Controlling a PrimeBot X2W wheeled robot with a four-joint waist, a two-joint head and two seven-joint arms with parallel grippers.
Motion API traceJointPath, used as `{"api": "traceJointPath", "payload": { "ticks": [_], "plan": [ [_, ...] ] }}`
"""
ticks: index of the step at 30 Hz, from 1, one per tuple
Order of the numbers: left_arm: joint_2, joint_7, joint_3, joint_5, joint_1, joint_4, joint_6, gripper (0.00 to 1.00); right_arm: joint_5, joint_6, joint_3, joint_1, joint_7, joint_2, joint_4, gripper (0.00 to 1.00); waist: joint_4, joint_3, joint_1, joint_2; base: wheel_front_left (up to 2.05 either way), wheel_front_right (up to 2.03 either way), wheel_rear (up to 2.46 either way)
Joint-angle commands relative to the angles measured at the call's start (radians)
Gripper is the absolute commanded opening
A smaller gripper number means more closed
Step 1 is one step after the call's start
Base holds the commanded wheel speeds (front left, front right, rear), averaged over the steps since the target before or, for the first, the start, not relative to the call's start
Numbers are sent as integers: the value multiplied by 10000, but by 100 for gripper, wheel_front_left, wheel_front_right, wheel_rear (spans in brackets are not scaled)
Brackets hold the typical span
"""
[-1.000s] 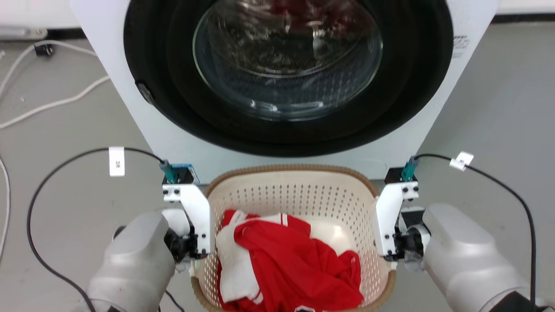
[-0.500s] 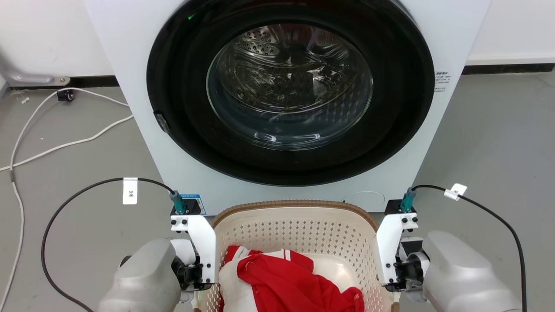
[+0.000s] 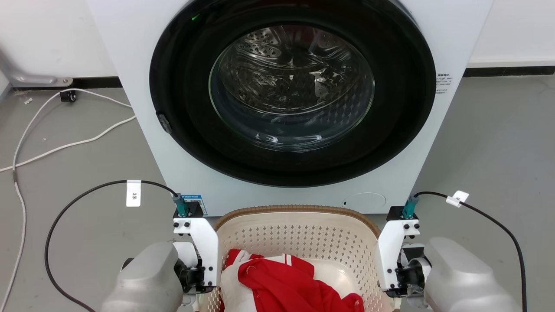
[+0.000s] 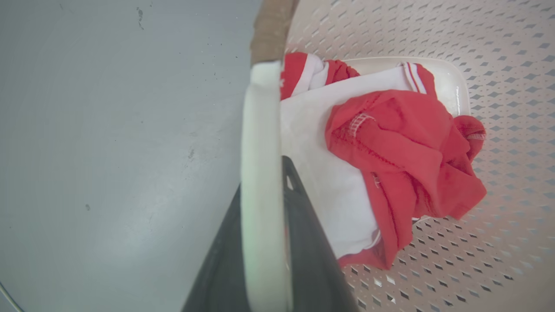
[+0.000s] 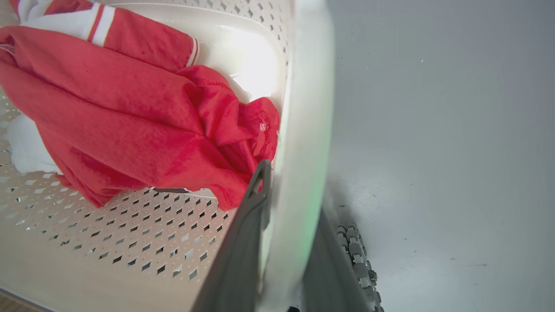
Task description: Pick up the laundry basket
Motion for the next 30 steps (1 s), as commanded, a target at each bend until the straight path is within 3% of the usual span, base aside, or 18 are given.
{"api": "traceJointPath", "payload": {
  "ticks": [1,30],
  "plan": [
    [-228,-54,-78,-30,38,-95,-138,0,85,140,-33,49,-54,221,-87,0,4,-4,1,0,0,0,0],
    [-144,-251,-235,-536,-114,52,-137,0,-617,136,-745,191,-117,167,-78,0,33,45,1,0,0,0,0]
  ]
}}
